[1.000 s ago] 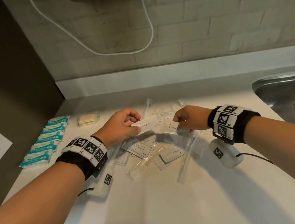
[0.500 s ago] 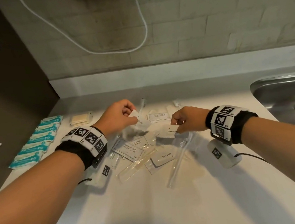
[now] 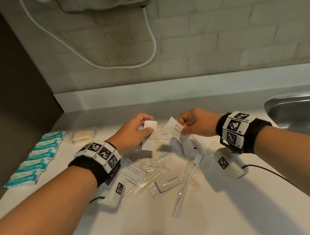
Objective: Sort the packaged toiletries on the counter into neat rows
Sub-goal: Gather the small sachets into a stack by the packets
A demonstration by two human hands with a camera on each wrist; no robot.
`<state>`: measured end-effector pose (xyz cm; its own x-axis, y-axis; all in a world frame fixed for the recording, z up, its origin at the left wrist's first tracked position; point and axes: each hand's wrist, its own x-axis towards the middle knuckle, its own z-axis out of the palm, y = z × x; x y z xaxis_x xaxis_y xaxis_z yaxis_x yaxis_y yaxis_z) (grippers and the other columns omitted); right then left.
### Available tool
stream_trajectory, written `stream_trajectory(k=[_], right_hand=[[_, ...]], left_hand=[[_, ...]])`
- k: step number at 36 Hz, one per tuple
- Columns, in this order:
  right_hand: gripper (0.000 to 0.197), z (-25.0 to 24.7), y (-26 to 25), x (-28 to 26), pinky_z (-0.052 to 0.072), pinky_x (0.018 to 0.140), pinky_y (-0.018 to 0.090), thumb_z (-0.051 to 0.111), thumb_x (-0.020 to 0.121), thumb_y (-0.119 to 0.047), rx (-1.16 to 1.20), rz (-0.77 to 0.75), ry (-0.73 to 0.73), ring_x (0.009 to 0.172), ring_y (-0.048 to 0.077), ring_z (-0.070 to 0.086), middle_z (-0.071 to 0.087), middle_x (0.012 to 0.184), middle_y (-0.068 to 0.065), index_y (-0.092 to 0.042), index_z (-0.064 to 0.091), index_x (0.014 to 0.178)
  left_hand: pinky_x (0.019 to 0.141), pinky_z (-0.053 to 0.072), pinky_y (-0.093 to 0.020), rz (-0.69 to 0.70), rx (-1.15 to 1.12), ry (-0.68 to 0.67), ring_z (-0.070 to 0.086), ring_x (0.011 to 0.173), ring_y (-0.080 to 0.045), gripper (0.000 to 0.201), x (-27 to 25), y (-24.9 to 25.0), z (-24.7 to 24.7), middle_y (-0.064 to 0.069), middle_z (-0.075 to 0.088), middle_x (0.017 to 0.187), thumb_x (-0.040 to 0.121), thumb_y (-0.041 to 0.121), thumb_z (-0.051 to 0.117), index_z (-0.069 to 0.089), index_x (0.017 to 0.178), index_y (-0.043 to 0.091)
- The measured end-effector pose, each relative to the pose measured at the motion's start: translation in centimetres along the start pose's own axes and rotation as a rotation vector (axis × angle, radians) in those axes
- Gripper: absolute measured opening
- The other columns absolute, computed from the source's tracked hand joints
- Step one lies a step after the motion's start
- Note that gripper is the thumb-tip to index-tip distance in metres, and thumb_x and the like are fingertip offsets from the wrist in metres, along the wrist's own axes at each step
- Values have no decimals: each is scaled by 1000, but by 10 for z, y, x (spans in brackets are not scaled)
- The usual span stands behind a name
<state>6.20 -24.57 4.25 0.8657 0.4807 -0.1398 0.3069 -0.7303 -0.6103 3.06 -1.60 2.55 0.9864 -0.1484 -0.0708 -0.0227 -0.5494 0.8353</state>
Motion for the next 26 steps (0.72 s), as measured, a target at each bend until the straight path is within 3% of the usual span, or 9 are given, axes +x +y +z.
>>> stream_trajectory(k=[2, 5, 9, 13, 17, 20, 23, 26], right_hand=[[9, -1, -4, 5, 54, 82, 36, 69, 85, -9, 121, 8, 18, 79, 20, 62, 71, 91, 13, -10, 61, 89], [26, 2, -14, 13, 60, 74, 26, 71, 83, -3, 319, 25, 15, 79, 20, 69, 72, 100, 19, 2, 60, 106], [23, 14, -29, 22, 61, 65, 23, 73, 80, 1, 421, 12, -13, 74, 17, 71, 70, 91, 7, -10, 58, 94], [32, 29, -39, 28, 61, 62, 28, 79, 77, -6, 411, 52, -21, 65, 21, 71, 69, 80, 7, -6, 54, 97], [46, 38, -42, 29, 55, 61, 32, 85, 70, -33, 169, 49, 5, 60, 19, 69, 63, 69, -2, -12, 49, 90], [45, 44, -39, 23, 51, 70, 32, 81, 70, -45, -144, 1, -84, 71, 17, 63, 59, 74, -7, -16, 56, 93], [37, 57, -35, 11, 49, 77, 28, 82, 66, -45, -309, -40, -323, 82, 12, 59, 60, 85, -12, -27, 60, 91], [34, 74, -33, 2, 53, 84, 33, 84, 64, -38, -370, -43, -471, 86, 15, 64, 67, 90, -9, -28, 63, 88]], left_hand=[[71, 58, -38, -6, -52, 26, 68, 90, -21, 27, 0, -2, -1, -2, 62, 118, 97, 13, 57, 56, 122, 23], [69, 59, -32, -20, -110, 37, 67, 97, -21, 28, 0, 0, -1, -2, 62, 121, 100, 8, 49, 55, 123, 22], [85, 58, -50, -75, -202, 54, 67, 106, -25, 27, -1, 7, -1, -6, 67, 115, 99, 10, 44, 58, 117, 26], [77, 59, -39, -51, -204, 64, 68, 98, -20, 25, -7, 10, 0, -3, 68, 114, 99, 19, 54, 56, 124, 21], [57, 54, -21, -22, -123, 96, 67, 77, -10, 32, -12, 1, -3, 2, 63, 109, 97, 8, 56, 51, 127, 19], [51, 47, -15, -36, -91, 126, 64, 74, -9, 40, -19, -8, -13, 2, 61, 112, 96, 6, 57, 48, 132, 23], [59, 50, -26, -49, -63, 132, 65, 81, -21, 45, -24, -15, -24, -2, 60, 118, 96, 8, 55, 44, 135, 27], [73, 55, -46, -66, -51, 120, 66, 97, -33, 43, -29, -18, -29, -4, 60, 124, 95, 8, 54, 45, 130, 31]])
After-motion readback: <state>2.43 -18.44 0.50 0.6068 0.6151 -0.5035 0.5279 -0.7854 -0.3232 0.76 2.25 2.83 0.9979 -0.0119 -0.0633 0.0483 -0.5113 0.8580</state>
